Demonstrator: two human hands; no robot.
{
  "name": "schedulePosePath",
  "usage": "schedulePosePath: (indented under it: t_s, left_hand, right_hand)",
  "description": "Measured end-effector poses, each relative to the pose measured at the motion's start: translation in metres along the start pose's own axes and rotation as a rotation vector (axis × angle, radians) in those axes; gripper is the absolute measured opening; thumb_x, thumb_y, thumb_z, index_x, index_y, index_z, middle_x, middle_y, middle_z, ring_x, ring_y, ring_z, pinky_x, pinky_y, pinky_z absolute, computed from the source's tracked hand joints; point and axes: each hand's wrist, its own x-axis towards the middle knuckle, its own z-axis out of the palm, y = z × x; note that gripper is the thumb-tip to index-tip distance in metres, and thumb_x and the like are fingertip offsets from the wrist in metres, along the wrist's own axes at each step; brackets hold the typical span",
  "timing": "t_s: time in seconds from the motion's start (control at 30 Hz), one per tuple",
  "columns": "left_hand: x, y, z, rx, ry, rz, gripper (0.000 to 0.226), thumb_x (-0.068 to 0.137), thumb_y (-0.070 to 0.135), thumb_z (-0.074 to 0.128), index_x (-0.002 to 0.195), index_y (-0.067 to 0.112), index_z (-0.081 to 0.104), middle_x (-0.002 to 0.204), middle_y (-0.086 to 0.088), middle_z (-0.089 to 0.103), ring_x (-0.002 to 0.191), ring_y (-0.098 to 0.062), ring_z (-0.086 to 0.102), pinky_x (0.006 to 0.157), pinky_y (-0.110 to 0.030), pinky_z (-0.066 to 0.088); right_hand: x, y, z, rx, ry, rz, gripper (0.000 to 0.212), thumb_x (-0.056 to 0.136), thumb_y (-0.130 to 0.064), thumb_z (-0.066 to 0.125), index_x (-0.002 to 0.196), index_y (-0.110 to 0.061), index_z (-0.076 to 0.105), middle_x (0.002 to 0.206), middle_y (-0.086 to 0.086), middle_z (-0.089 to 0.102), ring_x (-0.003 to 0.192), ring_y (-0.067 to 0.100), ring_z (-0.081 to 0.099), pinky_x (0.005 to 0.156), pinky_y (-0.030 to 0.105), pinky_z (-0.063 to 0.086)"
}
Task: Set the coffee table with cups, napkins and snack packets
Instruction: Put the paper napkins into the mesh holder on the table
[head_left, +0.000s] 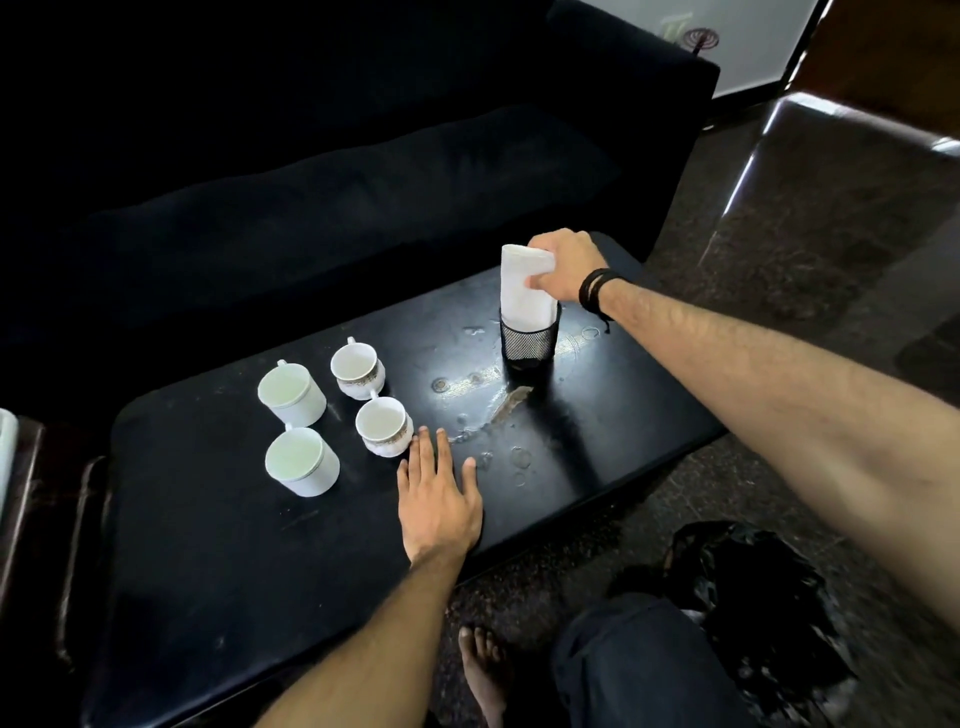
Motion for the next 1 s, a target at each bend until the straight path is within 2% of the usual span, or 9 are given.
schedulePosePath:
  t_s: [0.13, 0.23, 0.3, 0.47, 0.63, 0.77, 1.0]
  left_hand:
    - [0.0, -0.001, 0.001, -0.004, 0.003, -0.002, 0.065, 0.098, 0.051, 0.024, 0.152, 0.015, 0.028, 0.16, -0.007, 0.023, 0.147, -0.022, 0.02, 0.119, -0.041, 0.019]
    - [-0.001, 0.001, 0.0, -0.003, 0.011, 0.002, 0.064, 0.098, 0.05, 0.026, 0.151, 0.014, 0.029, 0.16, -0.007, 0.025, 0.147, -0.022, 0.022, 0.119, -0.041, 0.019]
    - [0.0, 0.001, 0.0, 0.003, 0.01, 0.004, 0.064, 0.098, 0.05, 0.025, 0.151, 0.015, 0.029, 0.16, -0.008, 0.024, 0.147, -0.023, 0.022, 0.119, -0.041, 0.02]
    - [-0.001, 0.0, -0.001, -0.007, 0.011, -0.001, 0.064, 0.098, 0.051, 0.025, 0.151, 0.015, 0.029, 0.16, -0.008, 0.024, 0.147, -0.023, 0.022, 0.119, -0.041, 0.019]
    - [-0.001, 0.0, 0.0, 0.001, 0.012, -0.002, 0.064, 0.098, 0.05, 0.027, 0.151, 0.015, 0.028, 0.16, -0.008, 0.024, 0.147, -0.022, 0.021, 0.119, -0.041, 0.019]
    - [0.0, 0.0, 0.001, -0.005, 0.016, 0.002, 0.064, 0.098, 0.05, 0.026, 0.152, 0.015, 0.028, 0.16, -0.007, 0.023, 0.147, -0.022, 0.02, 0.12, -0.041, 0.018]
    - [-0.001, 0.002, -0.002, -0.004, -0.008, 0.01, 0.066, 0.098, 0.051, 0.022, 0.153, 0.014, 0.025, 0.161, -0.009, 0.021, 0.148, -0.023, 0.018, 0.12, -0.042, 0.017]
  right_hand:
    - [-0.007, 0.006, 0.015, -0.085, 0.026, -0.032, 0.051, 0.072, -0.026, 0.077, 0.119, -0.03, 0.057, 0.117, 0.006, 0.061, 0.111, 0.027, 0.056, 0.09, 0.035, 0.047]
    - [-0.012, 0.007, 0.024, -0.271, 0.168, -0.165, 0.068, 0.073, -0.037, 0.074, 0.134, -0.021, 0.047, 0.129, 0.005, 0.052, 0.118, 0.028, 0.046, 0.097, 0.041, 0.04]
    - [-0.014, 0.007, 0.026, -0.301, 0.184, -0.193, 0.069, 0.077, -0.041, 0.067, 0.138, -0.019, 0.044, 0.136, 0.004, 0.05, 0.125, 0.028, 0.044, 0.102, 0.043, 0.035]
    - [-0.017, 0.013, 0.034, -0.383, 0.03, -0.212, 0.064, 0.087, -0.043, 0.058, 0.141, -0.016, 0.039, 0.142, 0.008, 0.048, 0.133, 0.029, 0.041, 0.107, 0.045, 0.032]
    - [-0.023, 0.014, 0.038, -0.404, 0.061, -0.226, 0.083, 0.088, -0.051, 0.054, 0.152, -0.009, 0.022, 0.158, 0.01, 0.027, 0.144, 0.029, 0.026, 0.113, 0.047, 0.025]
    - [-0.028, 0.015, 0.043, -0.437, -0.01, -0.225, 0.087, 0.088, -0.057, 0.049, 0.153, -0.009, 0.018, 0.16, 0.01, 0.022, 0.147, 0.028, 0.02, 0.115, 0.048, 0.021]
    - [-0.037, 0.003, 0.037, -0.43, 0.026, -0.194, 0.089, 0.09, -0.056, 0.05, 0.154, -0.006, 0.013, 0.162, 0.012, 0.013, 0.15, 0.029, 0.012, 0.117, 0.056, 0.013]
